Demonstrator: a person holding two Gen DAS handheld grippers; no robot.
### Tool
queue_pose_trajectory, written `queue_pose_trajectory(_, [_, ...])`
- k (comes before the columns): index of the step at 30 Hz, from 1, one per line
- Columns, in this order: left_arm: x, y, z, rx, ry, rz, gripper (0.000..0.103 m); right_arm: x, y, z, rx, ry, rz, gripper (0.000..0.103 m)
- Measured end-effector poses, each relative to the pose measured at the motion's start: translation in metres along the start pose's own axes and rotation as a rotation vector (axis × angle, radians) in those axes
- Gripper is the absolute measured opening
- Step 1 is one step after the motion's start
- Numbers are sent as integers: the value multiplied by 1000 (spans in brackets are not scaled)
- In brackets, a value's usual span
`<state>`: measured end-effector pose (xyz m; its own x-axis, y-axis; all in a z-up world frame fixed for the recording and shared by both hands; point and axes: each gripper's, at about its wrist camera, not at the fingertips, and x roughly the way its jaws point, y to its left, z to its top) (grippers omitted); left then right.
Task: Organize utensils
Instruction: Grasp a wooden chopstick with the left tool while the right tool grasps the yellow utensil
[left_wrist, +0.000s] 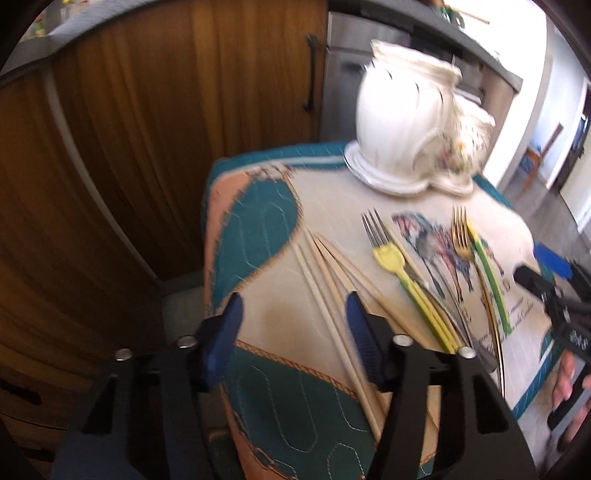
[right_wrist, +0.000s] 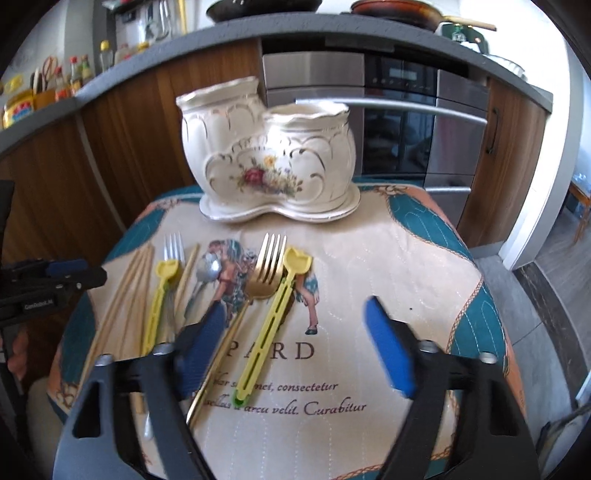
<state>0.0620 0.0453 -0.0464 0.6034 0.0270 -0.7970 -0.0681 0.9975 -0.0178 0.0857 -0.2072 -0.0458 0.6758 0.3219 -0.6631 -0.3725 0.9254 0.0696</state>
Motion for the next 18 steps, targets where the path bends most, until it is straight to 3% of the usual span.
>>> queue_pose_trajectory(5, [11,-1,-4,4,54,-18,37,12,-6,7,4,74,54,52])
queue_pose_trajectory(9, [18,1,-5,-14,78,-55,37,22,-4,9,-4,110,71,47])
queue_pose_trajectory(12, [20,1,-3,-11,86,-69,33,29,1,8,-22,132,67,37])
queue_pose_trajectory(18, [23,1,-1,-18,107,-86,26,33,3,5,-48,164,54,29])
